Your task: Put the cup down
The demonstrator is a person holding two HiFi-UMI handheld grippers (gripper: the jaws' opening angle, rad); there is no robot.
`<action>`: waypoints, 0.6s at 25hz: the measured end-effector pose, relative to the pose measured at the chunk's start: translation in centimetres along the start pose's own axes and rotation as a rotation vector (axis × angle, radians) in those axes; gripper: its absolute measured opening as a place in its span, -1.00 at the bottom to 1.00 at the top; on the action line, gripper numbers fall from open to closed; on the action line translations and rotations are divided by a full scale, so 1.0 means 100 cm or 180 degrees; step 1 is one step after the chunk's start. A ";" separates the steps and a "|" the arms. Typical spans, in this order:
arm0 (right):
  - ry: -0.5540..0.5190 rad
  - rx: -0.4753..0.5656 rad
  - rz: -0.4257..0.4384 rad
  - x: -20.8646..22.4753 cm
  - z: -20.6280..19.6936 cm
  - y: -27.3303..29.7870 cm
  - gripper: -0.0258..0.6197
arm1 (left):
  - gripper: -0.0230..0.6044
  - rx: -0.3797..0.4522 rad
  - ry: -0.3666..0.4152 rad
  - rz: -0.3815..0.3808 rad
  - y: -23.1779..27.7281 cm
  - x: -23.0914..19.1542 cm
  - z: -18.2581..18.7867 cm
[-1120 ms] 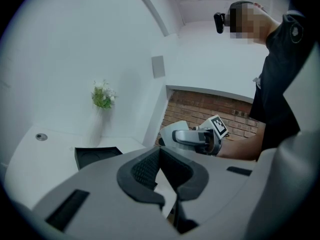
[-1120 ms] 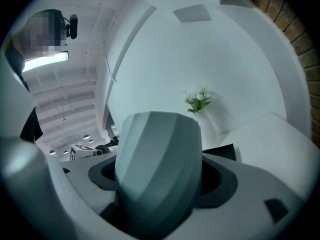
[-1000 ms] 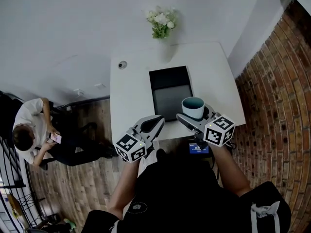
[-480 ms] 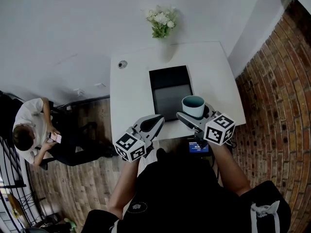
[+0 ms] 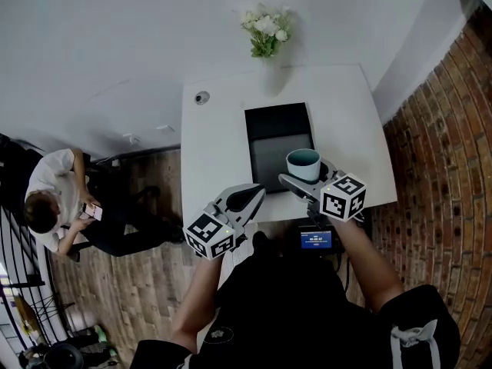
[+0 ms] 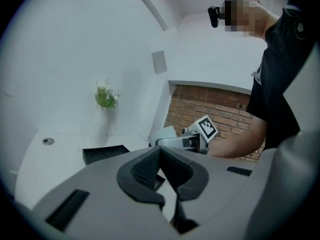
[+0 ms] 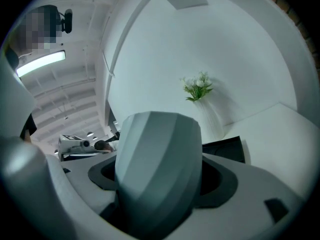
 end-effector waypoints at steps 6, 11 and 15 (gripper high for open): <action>-0.0054 -0.0176 -0.0046 0.046 -0.009 0.075 0.33 | -0.91 -0.0090 -0.0063 0.0054 -0.003 -0.014 -0.004; -0.0157 -0.0106 -0.0267 0.093 0.004 0.149 0.33 | -0.91 -0.0070 -0.0092 0.0118 -0.003 -0.032 -0.001; -0.0274 -0.0092 -0.0493 0.122 0.012 0.194 0.33 | -0.91 -0.0029 -0.0172 0.0199 -0.005 -0.043 0.000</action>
Point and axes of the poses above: the fingertips, and each gripper's own axes: y forward along the fingers, x to its right, z out of its top, the point moved 2 cm from there along -y, backward along the fingers, and after that the axes turned 2 degrees about -y, right-handed, at the moved point
